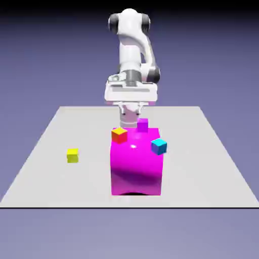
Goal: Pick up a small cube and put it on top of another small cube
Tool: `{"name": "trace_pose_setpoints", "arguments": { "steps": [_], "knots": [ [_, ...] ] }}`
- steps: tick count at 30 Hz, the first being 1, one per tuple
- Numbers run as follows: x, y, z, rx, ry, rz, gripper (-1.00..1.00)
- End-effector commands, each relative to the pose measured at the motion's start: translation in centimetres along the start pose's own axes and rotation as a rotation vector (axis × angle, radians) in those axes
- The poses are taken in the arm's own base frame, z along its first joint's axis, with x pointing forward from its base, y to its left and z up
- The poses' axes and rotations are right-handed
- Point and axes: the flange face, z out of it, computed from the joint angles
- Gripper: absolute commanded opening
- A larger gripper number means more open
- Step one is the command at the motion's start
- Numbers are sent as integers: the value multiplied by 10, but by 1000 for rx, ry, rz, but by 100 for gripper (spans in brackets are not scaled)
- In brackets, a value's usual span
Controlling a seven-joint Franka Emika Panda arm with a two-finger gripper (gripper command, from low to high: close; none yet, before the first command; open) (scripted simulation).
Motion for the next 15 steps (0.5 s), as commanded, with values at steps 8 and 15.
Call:
{"name": "trace_pose_setpoints", "arguments": {
  "steps": [8,15],
  "knots": [
    [62,152,80,-369,-247,503,0],
    [71,305,105,-622,-439,967,0]
  ]
}}
